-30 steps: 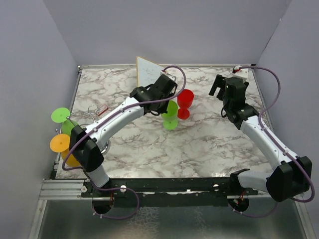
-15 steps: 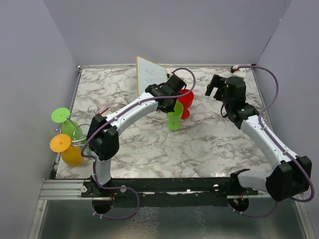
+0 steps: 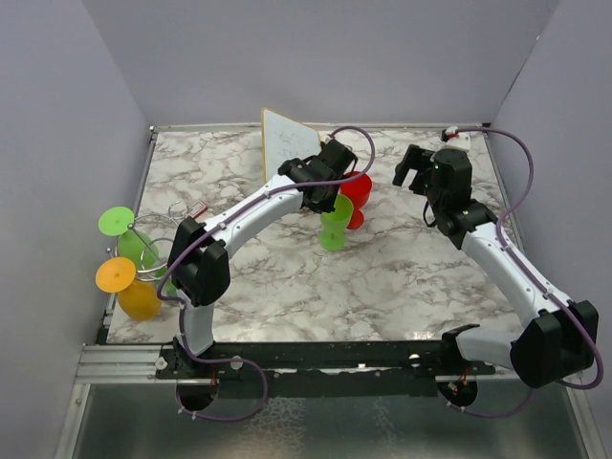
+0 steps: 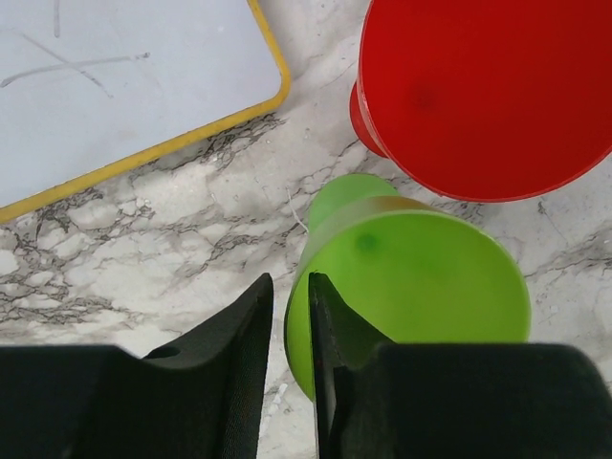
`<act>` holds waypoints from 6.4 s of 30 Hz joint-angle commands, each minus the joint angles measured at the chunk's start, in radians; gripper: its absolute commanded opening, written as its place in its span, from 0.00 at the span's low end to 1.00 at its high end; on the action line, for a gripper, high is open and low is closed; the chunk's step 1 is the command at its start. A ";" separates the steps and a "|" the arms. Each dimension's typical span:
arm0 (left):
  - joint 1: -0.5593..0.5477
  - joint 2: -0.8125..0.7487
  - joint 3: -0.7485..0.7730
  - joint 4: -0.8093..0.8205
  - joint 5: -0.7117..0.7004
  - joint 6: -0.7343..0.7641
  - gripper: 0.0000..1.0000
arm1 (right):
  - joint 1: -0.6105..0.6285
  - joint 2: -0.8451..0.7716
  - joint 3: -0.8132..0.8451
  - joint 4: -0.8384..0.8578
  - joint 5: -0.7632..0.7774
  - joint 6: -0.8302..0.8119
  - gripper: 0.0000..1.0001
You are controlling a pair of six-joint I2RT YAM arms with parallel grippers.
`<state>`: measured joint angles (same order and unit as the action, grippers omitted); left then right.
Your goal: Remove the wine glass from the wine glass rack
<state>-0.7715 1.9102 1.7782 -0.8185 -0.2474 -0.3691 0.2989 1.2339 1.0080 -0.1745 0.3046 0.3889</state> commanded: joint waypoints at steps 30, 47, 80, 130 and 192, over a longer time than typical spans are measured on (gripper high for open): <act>0.008 -0.788 -0.167 -0.009 -0.039 0.115 0.97 | -0.007 -0.187 -0.050 0.067 -0.202 0.043 0.95; 0.008 -1.077 -0.141 -0.147 -0.270 0.102 0.99 | 0.130 -0.006 0.121 0.234 -0.749 0.316 0.99; 0.008 -1.168 -0.041 -0.238 -0.317 0.087 0.99 | 0.958 0.573 0.334 0.497 -0.421 0.262 0.99; 0.007 -1.151 -0.055 -0.235 -0.294 0.065 0.99 | 1.060 0.868 0.784 0.286 -0.119 -0.107 0.77; 0.006 -1.138 -0.054 -0.219 -0.276 0.058 0.99 | 0.993 0.783 0.676 0.335 0.077 -0.294 0.67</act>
<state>-0.7670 0.7582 1.7199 -1.0565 -0.5426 -0.3080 1.3109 2.0624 1.6958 0.1284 0.3553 0.1154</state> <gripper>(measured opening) 0.991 0.673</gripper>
